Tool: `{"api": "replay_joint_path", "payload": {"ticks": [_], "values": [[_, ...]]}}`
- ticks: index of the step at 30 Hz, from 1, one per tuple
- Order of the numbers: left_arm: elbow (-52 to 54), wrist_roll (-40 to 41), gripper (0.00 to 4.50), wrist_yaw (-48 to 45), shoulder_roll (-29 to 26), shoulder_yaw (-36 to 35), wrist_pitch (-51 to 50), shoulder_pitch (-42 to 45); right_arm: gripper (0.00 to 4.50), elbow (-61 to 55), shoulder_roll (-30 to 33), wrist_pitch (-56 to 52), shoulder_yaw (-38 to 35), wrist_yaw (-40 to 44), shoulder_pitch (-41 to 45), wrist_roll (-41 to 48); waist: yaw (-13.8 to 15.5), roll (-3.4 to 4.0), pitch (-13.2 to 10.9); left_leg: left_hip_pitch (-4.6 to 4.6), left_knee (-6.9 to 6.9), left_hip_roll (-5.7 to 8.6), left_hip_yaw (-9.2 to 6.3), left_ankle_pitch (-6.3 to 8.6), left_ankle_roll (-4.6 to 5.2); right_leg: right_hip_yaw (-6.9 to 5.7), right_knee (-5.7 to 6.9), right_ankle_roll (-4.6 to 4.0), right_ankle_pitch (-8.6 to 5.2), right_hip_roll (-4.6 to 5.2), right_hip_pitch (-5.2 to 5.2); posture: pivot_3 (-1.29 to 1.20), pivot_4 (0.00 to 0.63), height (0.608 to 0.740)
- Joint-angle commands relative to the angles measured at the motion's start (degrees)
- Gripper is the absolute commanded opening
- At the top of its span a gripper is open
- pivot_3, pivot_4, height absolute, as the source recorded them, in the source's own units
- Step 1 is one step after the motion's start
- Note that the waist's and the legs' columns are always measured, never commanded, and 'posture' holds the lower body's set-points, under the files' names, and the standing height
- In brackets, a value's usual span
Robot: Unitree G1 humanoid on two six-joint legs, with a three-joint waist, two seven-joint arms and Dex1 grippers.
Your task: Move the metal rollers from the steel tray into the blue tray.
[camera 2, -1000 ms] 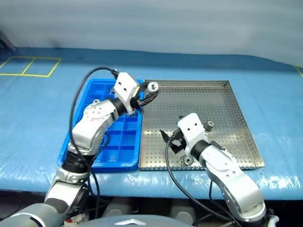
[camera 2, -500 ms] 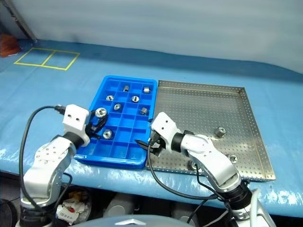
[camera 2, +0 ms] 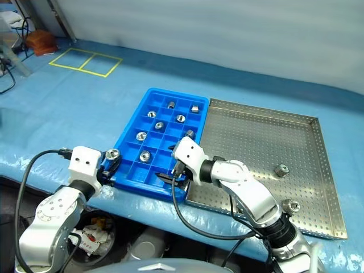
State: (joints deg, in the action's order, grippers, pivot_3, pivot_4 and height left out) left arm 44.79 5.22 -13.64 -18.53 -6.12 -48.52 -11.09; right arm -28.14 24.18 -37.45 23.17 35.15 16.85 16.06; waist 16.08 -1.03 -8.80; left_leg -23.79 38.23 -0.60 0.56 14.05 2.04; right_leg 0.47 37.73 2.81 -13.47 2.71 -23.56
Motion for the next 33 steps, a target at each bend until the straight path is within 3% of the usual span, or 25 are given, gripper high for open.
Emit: {"api": "replay_joint_path", "payload": {"ticks": [1, 14, 22, 30, 31, 33], "values": [[2.06, 1.15, 1.69, -0.24, 0.05, 0.37, -1.04, -0.58, 4.5, -2.08, -0.41, 0.6, -0.34, 0.14, -0.04, -0.03, 0.74, 0.0, 0.0, 0.0, 0.0, 0.0, 0.0, 0.0, 0.0, 0.0, 0.0, -0.01, 0.0, 0.0, -0.01, 0.45, 0.15, 0.74], [1.12, 4.89, 1.69, -3.29, -1.77, 1.97, -0.88, 2.49, 4.5, -2.7, -0.99, 0.03, -0.61, -0.97, -0.78, -0.32, 3.87, 0.0, 0.0, -0.06, -0.04, -0.01, 0.0, 0.03, -0.05, -0.11, -0.06, 0.03, -0.12, -0.04, -0.14, 0.42, 0.15, 0.74], [-0.54, 5.49, 1.69, -3.05, -2.69, 2.43, -3.41, 3.18, 4.5, -3.39, -1.23, -0.14, -0.89, -1.69, -1.4, -0.32, 4.26, 0.0, 0.0, -0.1, -0.05, 0.0, -0.01, 0.06, -0.1, -0.16, -0.05, 0.11, -0.22, -0.11, -0.12, 0.42, 0.15, 0.74], [0.52, 7.6, 4.24, -3.01, -1.72, 0.74, -5.4, 5.91, 4.5, -5.39, -1.4, -0.83, -2.28, -3.0, -2.07, 0.39, 4.17, 0.03, 0.01, -0.07, -0.07, -0.02, -0.06, 0.06, -0.15, -0.29, -0.03, 0.06, -0.29, -0.13, -0.11, 0.4, 0.15, 0.74], [0.63, 8.23, 4.48, -3.21, -1.48, 0.25, -4.85, 6.51, 4.5, -5.75, -1.33, -0.89, -2.49, -3.16, -2.26, 0.48, 4.2, 0.02, 0.01, -0.08, -0.07, -0.03, -0.08, 0.06, -0.16, -0.32, -0.03, 0.05, -0.29, -0.13, -0.13, 0.39, 0.15, 0.74], [0.75, 9.77, 4.48, -4.46, -1.59, -0.41, -2.76, 8.73, 4.5, -6.98, -0.94, -1.26, -3.55, -3.65, -2.95, 0.68, 4.23, 0.03, 0.01, -0.11, -0.07, -0.04, -0.14, 0.06, -0.18, -0.36, -0.05, 0.05, -0.29, -0.12, -0.13, 0.39, 0.15, 0.74]]}}
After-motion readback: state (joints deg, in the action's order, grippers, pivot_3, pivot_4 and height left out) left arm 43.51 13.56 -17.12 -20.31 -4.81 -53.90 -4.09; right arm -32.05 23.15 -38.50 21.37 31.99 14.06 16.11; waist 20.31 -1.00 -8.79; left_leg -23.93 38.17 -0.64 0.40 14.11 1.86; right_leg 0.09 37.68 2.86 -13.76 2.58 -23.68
